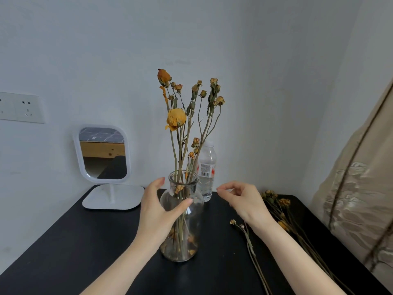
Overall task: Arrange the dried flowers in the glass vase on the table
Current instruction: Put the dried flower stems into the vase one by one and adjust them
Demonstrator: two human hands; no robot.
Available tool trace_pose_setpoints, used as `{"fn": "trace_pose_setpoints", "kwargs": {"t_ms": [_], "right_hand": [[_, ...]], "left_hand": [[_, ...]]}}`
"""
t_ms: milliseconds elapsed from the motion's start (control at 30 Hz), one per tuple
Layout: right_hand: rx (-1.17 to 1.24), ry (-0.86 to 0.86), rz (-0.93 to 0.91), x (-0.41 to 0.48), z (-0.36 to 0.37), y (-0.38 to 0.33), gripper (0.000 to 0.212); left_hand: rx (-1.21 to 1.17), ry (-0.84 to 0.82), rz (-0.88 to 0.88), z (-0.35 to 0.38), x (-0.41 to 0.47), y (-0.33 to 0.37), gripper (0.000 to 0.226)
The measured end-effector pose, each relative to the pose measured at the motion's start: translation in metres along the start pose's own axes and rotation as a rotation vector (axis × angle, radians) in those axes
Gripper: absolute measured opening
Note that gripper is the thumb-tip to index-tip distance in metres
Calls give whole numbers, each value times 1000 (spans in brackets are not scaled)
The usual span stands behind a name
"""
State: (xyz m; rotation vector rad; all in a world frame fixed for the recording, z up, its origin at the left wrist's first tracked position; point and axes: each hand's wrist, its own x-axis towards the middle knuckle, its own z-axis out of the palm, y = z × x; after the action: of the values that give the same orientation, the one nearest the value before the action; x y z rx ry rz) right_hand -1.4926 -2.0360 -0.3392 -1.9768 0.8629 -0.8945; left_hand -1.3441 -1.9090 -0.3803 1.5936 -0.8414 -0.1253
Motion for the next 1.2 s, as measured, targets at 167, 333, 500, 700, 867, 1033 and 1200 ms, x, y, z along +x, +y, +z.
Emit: {"fn": "trace_pose_setpoints", "kwargs": {"t_ms": [167,333,500,700,867,1033,1200], "right_hand": [[-90,-44,122,-17,-17,40,8],[-308,-121,249,-31,-32,81,8],[-437,-180,345,-42,-40,106,12],[-539,-188,373,-40,-34,116,28],[-550,-213,414,-33,-29,120,22],[-495,-213,441,-29,-30,125,25],[-470,-156,454,-27,-37,127,24]], "left_hand": [[168,120,232,1,-42,-9,35],[144,-273,159,25,-76,-24,21],[322,-553,43,80,-87,-28,12],[468,-591,-55,132,-79,-23,6],[535,-538,-119,150,-62,-24,17],[556,-516,-129,159,-55,-27,14],[588,-484,-143,167,-51,-22,23]]}}
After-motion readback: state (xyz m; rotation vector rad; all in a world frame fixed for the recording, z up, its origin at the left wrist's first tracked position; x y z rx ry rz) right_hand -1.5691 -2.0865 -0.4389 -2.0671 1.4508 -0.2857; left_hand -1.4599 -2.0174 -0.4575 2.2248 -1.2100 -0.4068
